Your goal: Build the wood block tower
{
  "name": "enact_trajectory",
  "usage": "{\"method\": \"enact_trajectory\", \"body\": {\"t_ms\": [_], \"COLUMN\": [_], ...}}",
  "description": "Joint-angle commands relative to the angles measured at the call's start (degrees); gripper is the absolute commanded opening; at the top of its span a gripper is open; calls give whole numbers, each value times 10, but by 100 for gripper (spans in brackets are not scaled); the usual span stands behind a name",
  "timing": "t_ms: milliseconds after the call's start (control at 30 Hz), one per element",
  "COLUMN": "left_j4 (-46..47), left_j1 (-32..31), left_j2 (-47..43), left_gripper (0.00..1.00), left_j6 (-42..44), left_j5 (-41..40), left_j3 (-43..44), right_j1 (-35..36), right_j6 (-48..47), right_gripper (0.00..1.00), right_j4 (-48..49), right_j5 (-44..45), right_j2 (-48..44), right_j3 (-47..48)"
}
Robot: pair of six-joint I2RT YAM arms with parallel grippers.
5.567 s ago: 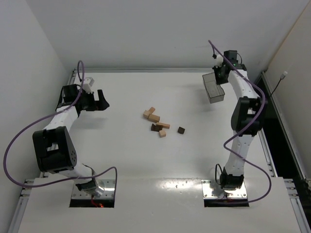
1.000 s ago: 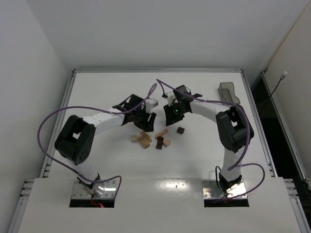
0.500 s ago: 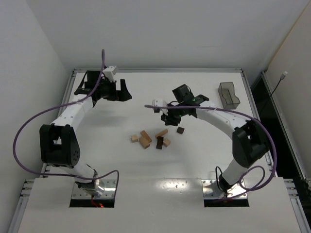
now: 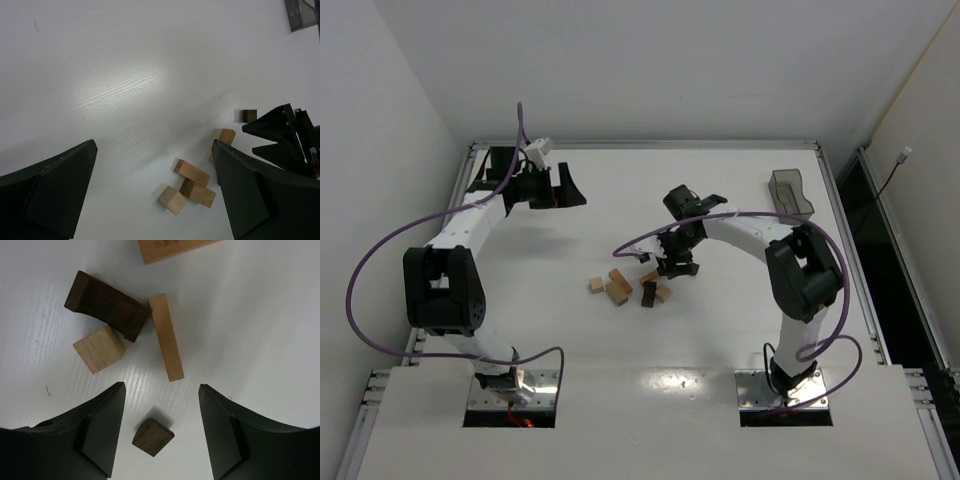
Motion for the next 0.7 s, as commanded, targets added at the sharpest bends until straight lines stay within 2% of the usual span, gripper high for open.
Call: {"method": "enact_trajectory", "body": {"t_ms": [0, 67, 100, 167, 667], "left_j4": [10, 10, 10, 17, 17], "left_j1": [12, 12, 12, 12, 27], "left_j2": [5, 11, 11, 11, 27], "left_gripper": [100, 100, 100, 100, 100], "left_j6": [-10, -15, -15, -15, -20], "left_j5": [17, 17, 17, 17, 27], "left_j3": [24, 24, 30, 30, 35], "right_j1": [21, 27, 27, 34, 64], "right_j6": [-42, -42, -42, -42, -42], "right_gripper": [56, 53, 45, 40, 39], "right_j4": [-24, -24, -29, -29, -49], "right_j5": [-29, -23, -23, -17, 65], "right_j2": [1, 8, 23, 35, 106], "right_j3": [29, 40, 40, 52, 108]}}
